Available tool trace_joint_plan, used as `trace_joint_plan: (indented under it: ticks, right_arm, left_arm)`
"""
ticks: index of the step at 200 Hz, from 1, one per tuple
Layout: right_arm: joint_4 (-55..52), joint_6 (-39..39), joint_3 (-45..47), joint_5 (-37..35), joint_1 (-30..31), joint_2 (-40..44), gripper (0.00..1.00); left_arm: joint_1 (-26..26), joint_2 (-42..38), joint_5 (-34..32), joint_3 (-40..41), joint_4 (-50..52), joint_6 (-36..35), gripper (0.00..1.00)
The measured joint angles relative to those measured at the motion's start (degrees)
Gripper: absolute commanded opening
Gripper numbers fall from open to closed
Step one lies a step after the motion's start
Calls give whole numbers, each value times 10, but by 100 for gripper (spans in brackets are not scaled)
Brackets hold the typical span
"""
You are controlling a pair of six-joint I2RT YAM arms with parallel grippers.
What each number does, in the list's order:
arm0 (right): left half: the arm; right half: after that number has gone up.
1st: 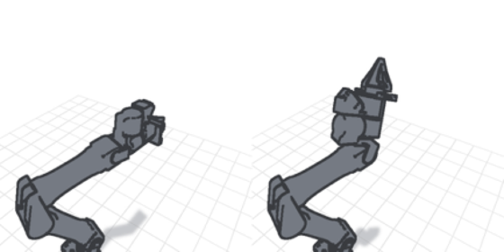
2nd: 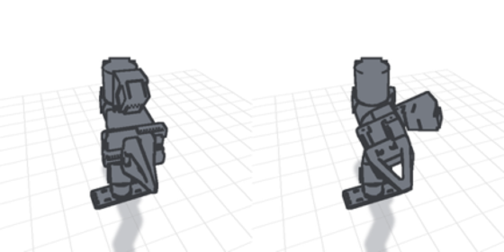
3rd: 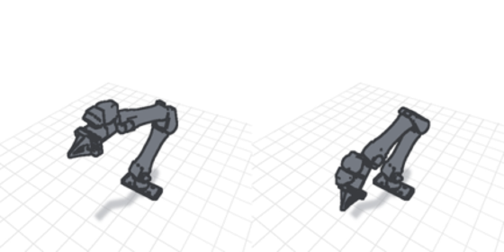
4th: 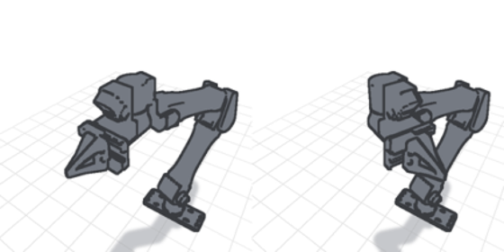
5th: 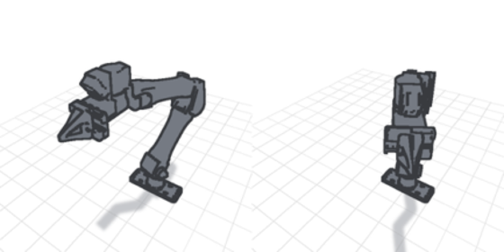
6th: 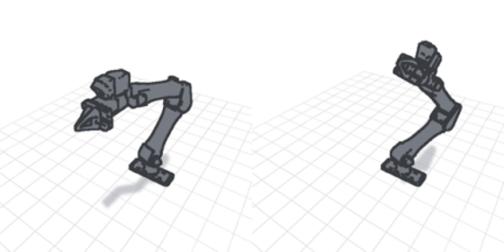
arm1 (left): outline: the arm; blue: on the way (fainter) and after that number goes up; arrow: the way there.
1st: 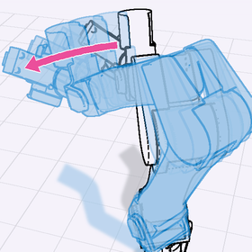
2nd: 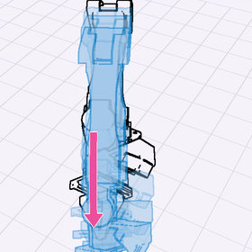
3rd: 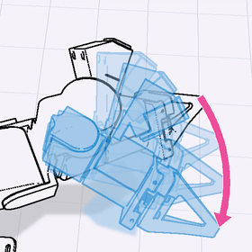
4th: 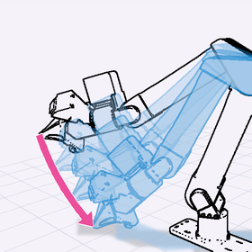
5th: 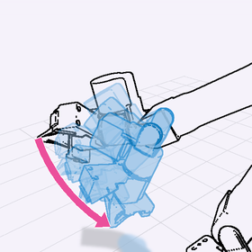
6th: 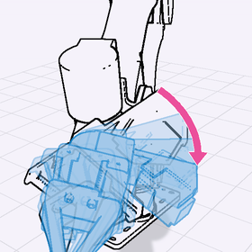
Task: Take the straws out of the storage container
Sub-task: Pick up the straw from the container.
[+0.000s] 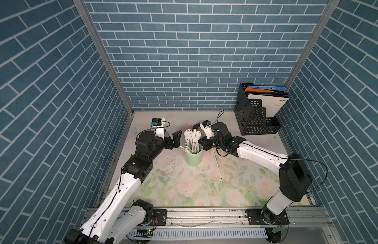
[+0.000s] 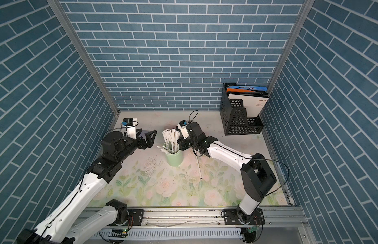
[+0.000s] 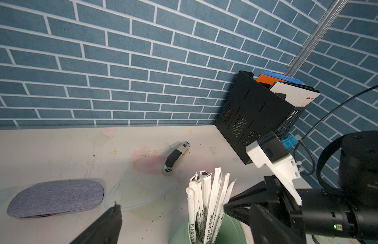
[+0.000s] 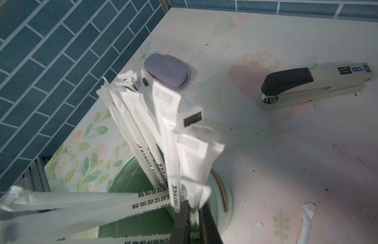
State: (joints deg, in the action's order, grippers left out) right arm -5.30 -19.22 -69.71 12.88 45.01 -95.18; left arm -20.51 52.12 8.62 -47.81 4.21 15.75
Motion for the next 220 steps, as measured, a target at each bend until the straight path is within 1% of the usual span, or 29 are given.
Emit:
trace_joint_plan:
  ticks: [113,163,220]
  right_arm:
    - [-39,0,-3,-2,0,45,8]
    - [-67,2,-31,-7,0,66,7]
    - [-68,5,-64,-16,0,88,6]
  left_arm:
    - [0,0,0,0,0,0,100]
    - [0,0,0,0,0,0,99]
    - [0,0,0,0,0,0,100]
